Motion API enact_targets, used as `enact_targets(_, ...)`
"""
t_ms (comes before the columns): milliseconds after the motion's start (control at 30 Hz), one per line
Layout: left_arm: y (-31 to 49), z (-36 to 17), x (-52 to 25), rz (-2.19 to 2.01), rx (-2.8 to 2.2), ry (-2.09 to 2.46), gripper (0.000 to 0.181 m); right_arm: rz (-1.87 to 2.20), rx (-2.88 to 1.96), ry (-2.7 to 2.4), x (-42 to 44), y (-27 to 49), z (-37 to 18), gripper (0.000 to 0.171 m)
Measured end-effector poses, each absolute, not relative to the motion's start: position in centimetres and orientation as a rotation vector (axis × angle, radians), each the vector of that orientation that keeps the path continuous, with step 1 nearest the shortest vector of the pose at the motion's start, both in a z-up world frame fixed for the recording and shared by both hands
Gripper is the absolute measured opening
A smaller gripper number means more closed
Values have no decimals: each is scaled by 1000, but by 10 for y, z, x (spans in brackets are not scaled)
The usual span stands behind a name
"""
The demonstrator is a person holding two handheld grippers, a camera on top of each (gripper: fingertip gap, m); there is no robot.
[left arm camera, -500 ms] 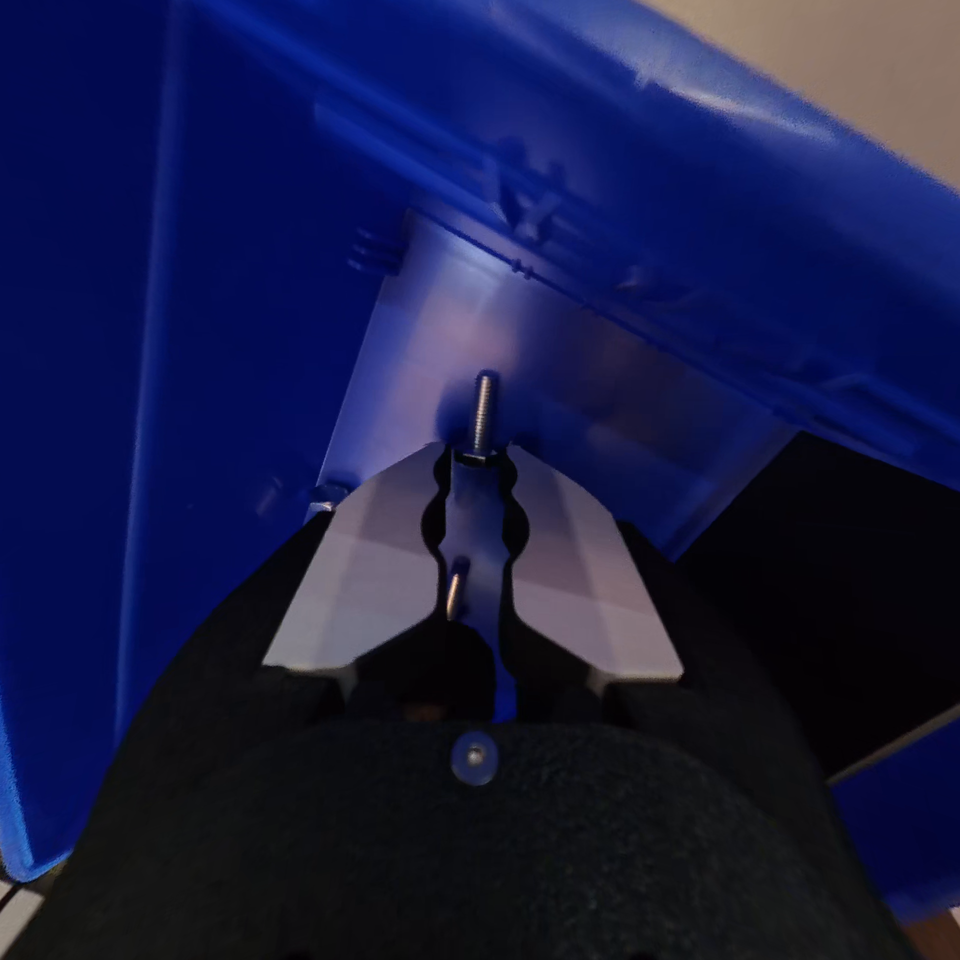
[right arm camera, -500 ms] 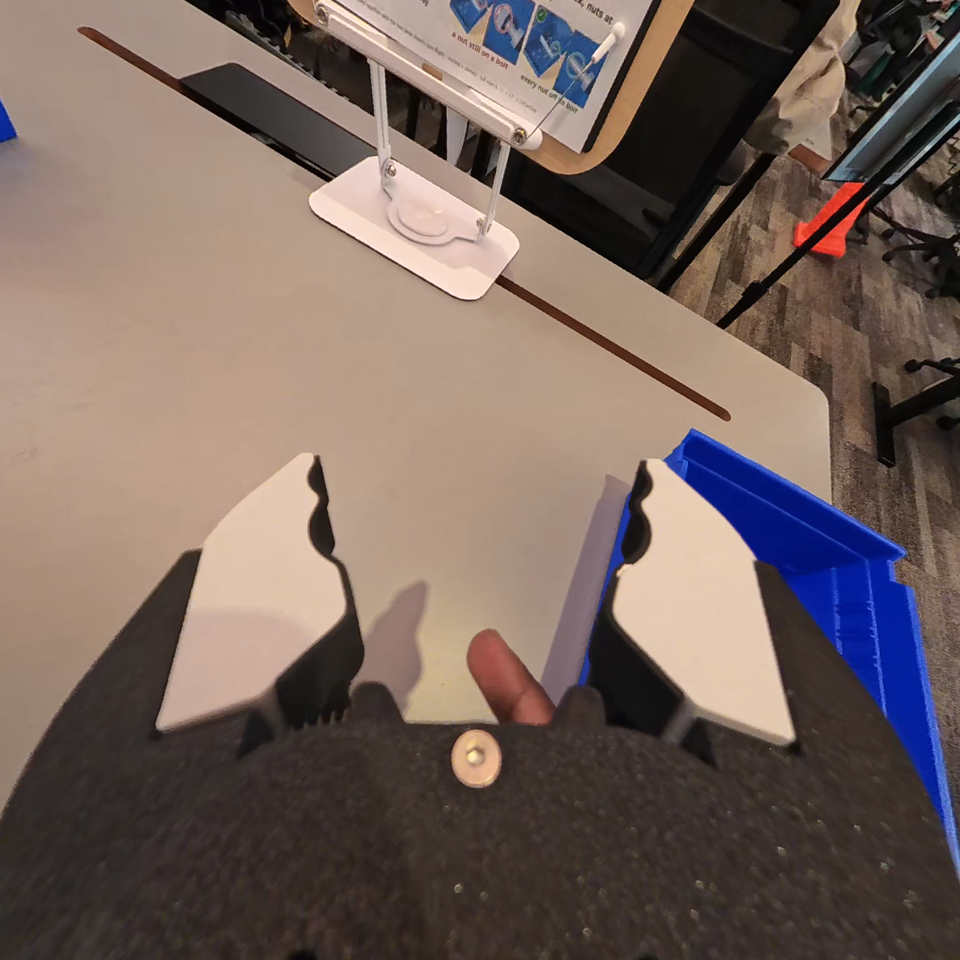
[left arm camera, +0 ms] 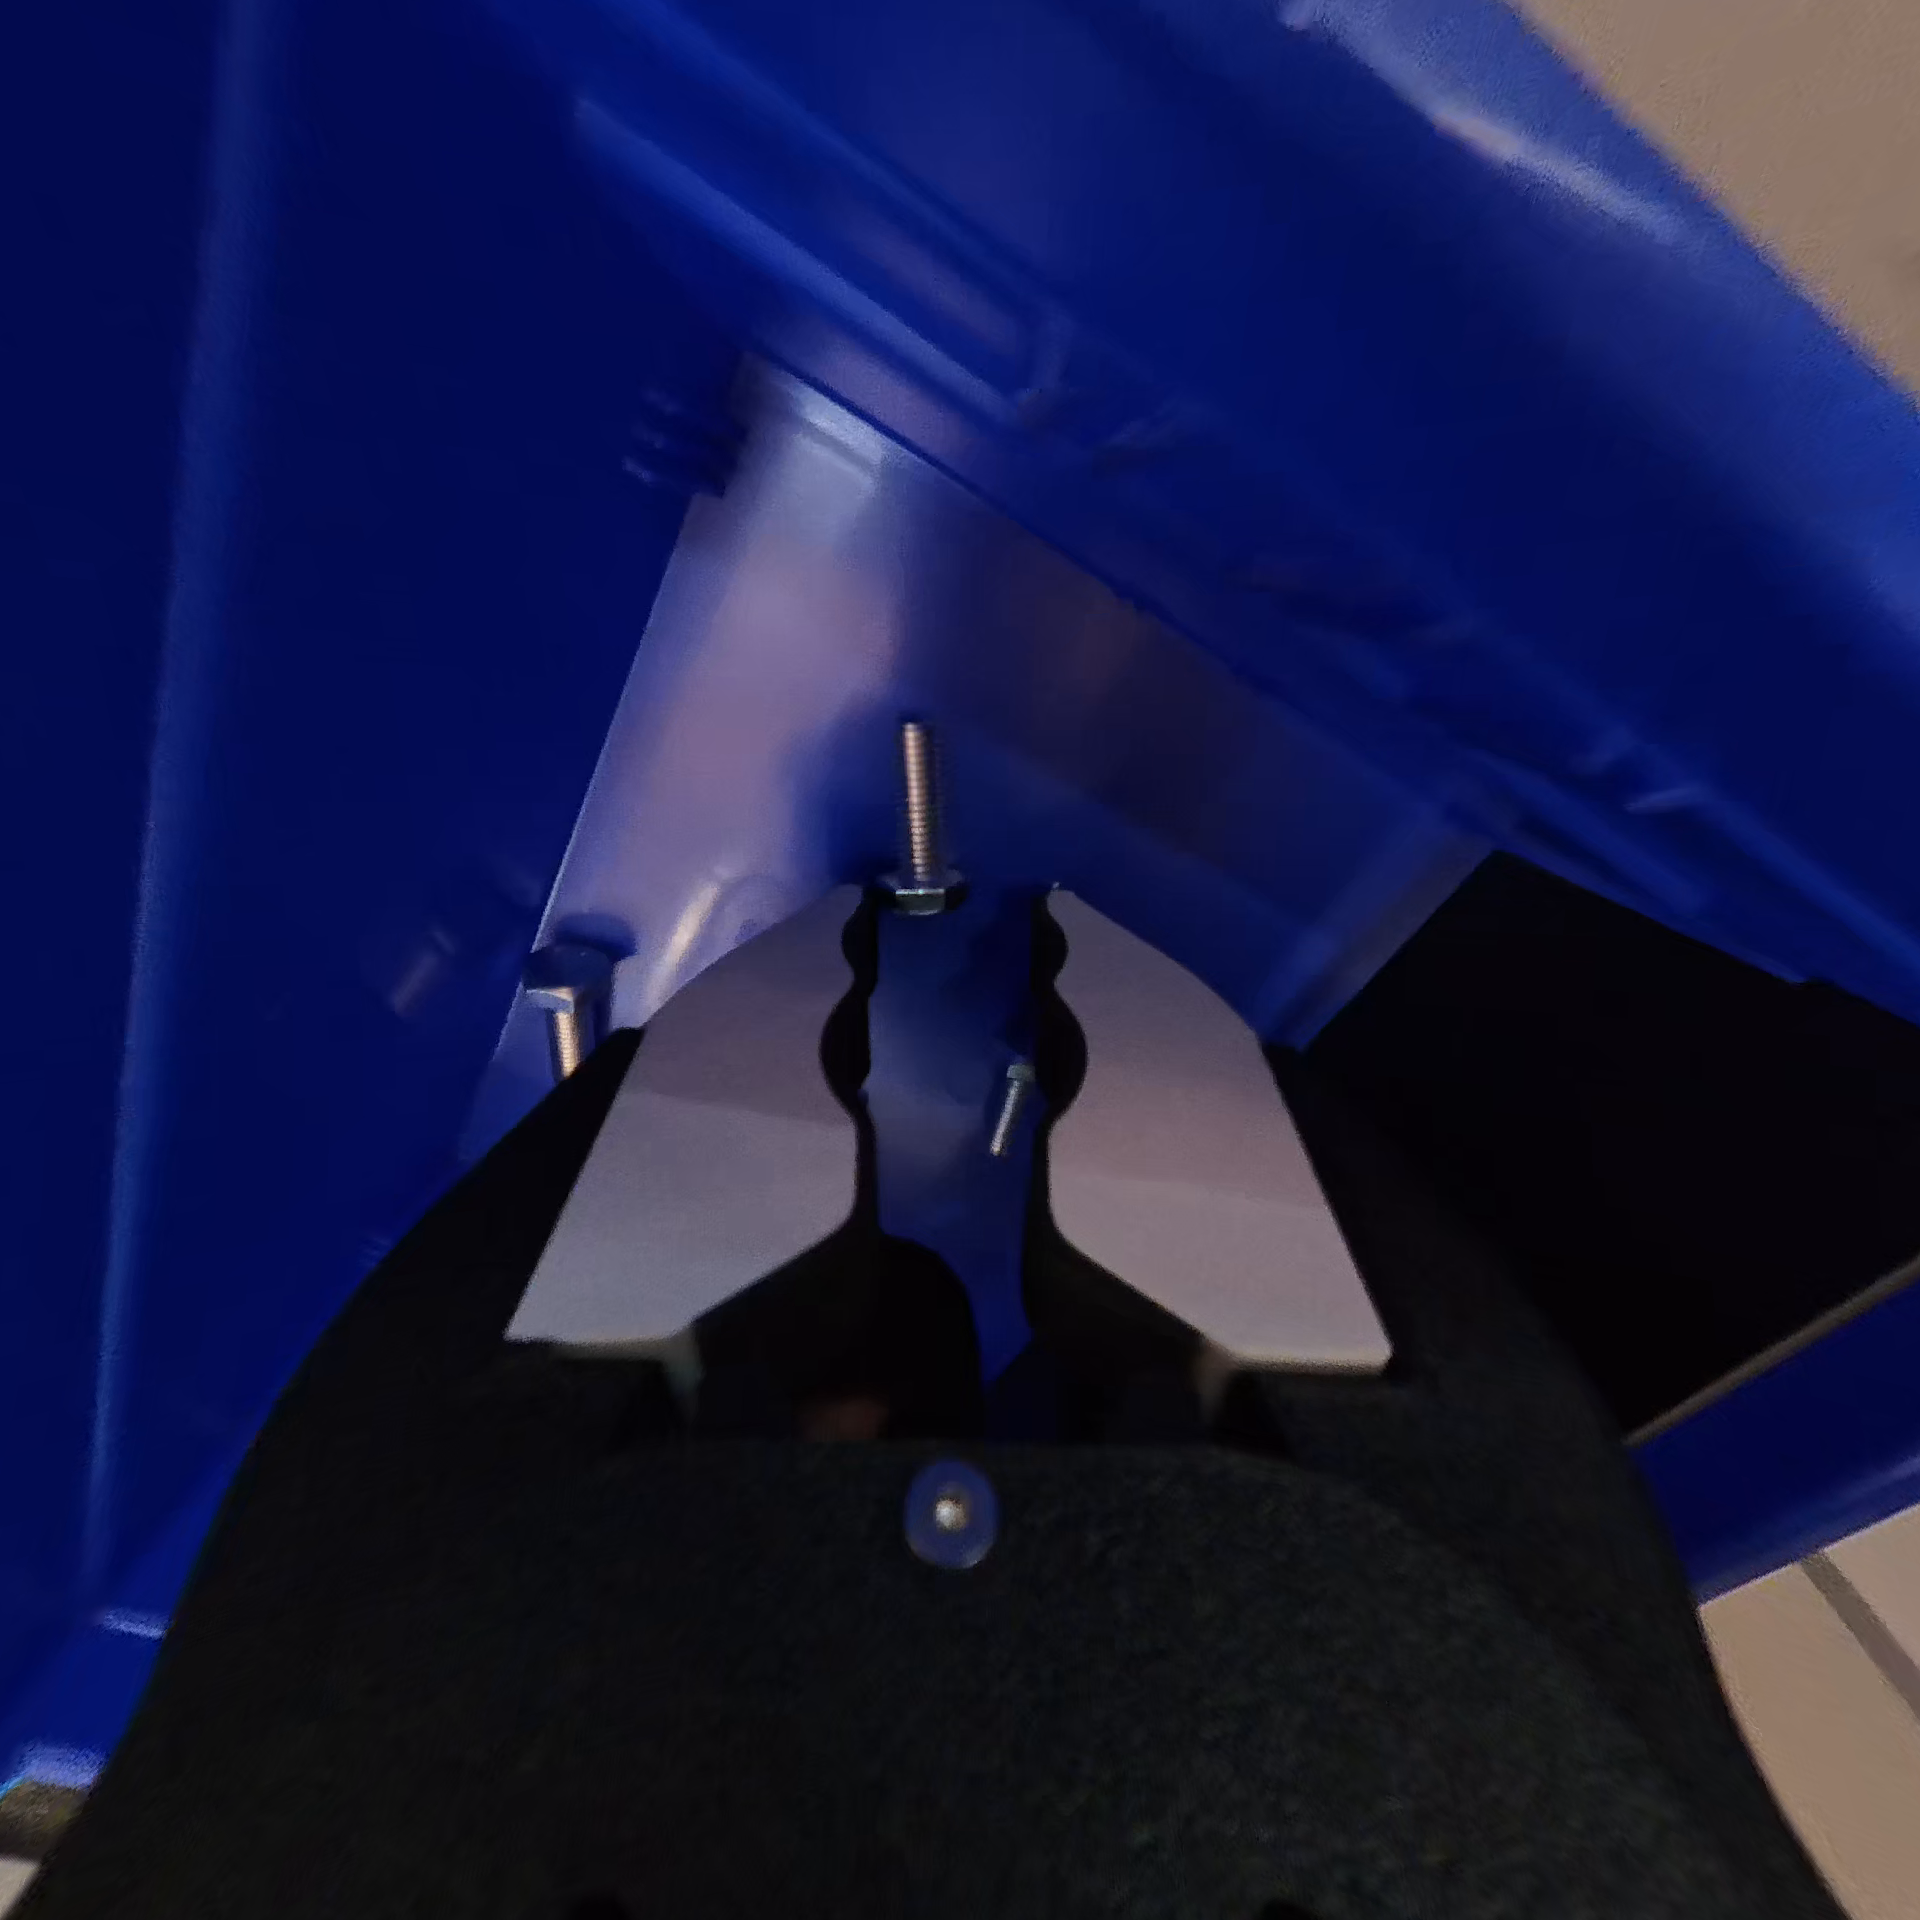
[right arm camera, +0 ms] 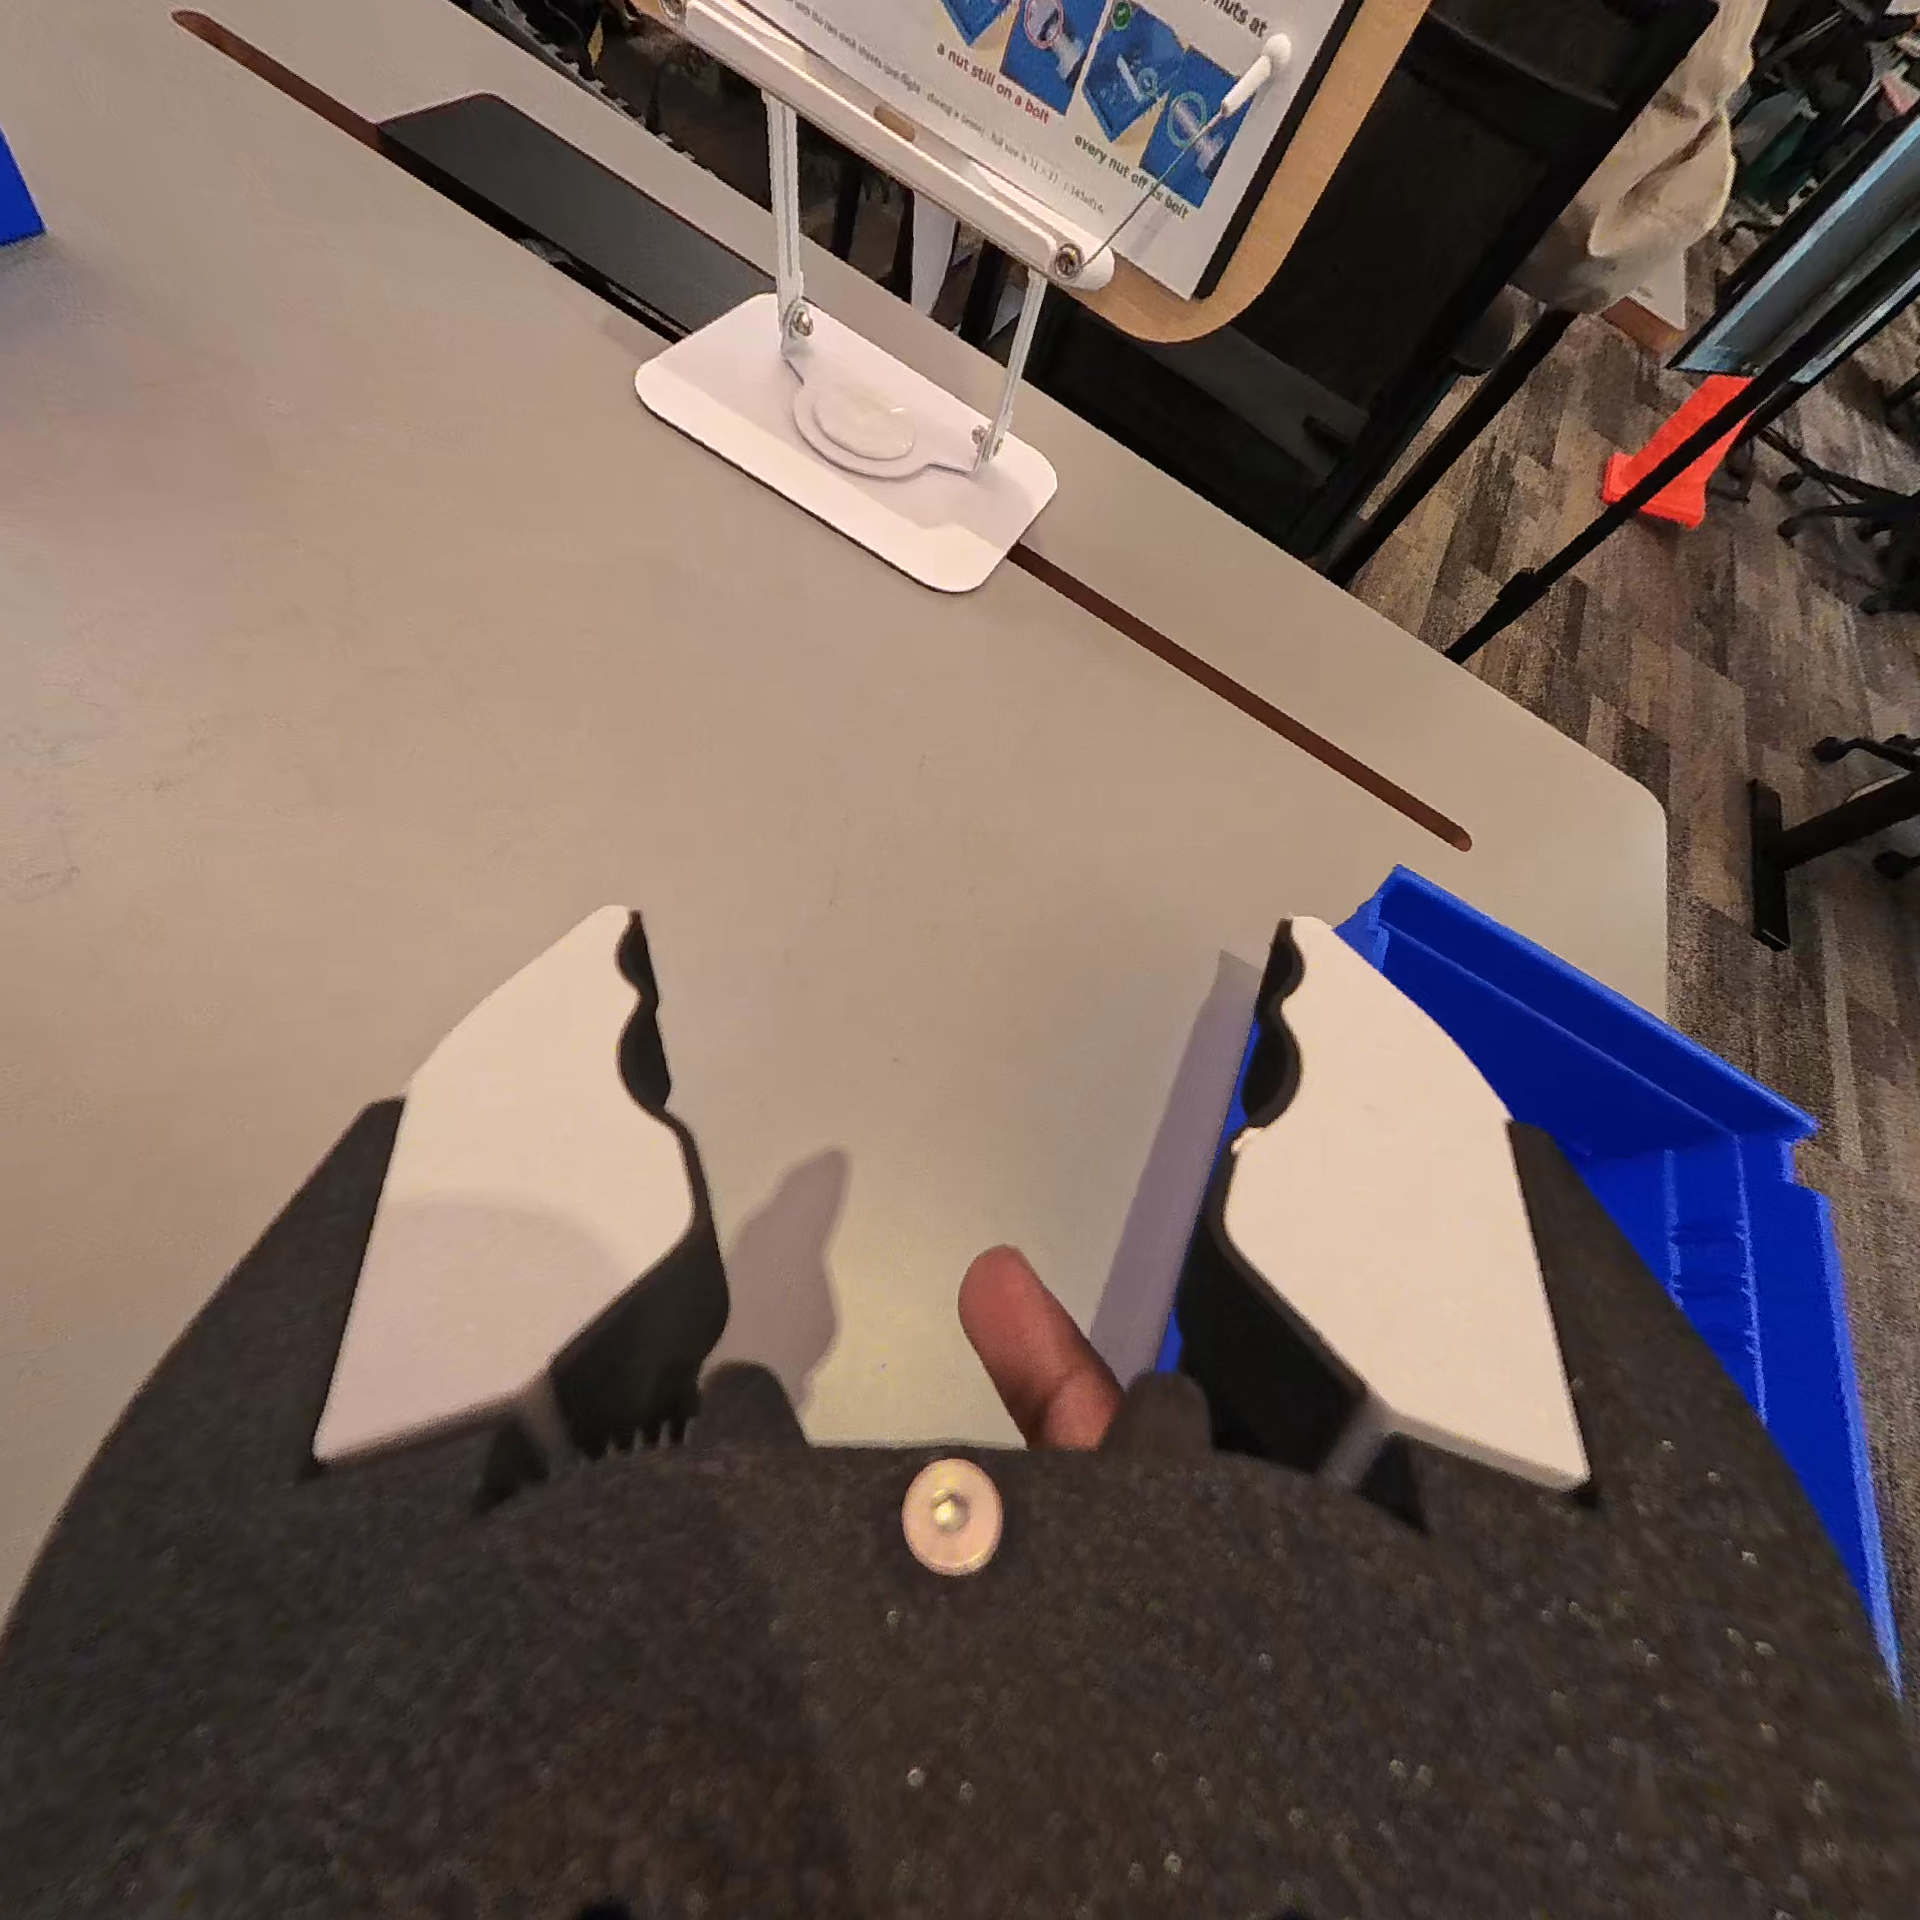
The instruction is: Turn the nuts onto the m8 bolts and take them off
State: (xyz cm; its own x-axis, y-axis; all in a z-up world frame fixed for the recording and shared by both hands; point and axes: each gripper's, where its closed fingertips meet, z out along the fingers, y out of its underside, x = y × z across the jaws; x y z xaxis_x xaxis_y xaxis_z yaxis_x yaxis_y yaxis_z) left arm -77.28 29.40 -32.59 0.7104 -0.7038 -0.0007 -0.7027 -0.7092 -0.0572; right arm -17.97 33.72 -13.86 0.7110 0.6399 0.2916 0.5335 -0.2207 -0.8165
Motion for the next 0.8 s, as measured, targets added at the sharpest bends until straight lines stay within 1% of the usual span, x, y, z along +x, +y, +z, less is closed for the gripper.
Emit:
enact_targets(267, 295, -326, -774, -6, -2860, 1101, 29, 125, -1889, -917, -178, 336, -140, 109)
enact_targets(300, 296, -326, -775, 8, -2865, 1090, 32, 124, -1889, -920, -179, 336, -140, 109)
enact_targets(367, 299, -325, -780, 64, -2880, 1045, 44, 125, -1888, -925, -180, 336, -140, 109)
enact_targets(467, 299, -325, -783, 65, -2933, 944, 49, 126, -1888, -922, -180, 336, -140, 109)
enact_targets(600, 292, -326, -781, 23, -3022, 919, 43, 129, -1887, -923, -180, 336, -140, 109)
enact_targets(800, 294, -326, -781, 45, -2984, 961, 46, 120, -1889, -930, -178, 335, -141, 109)
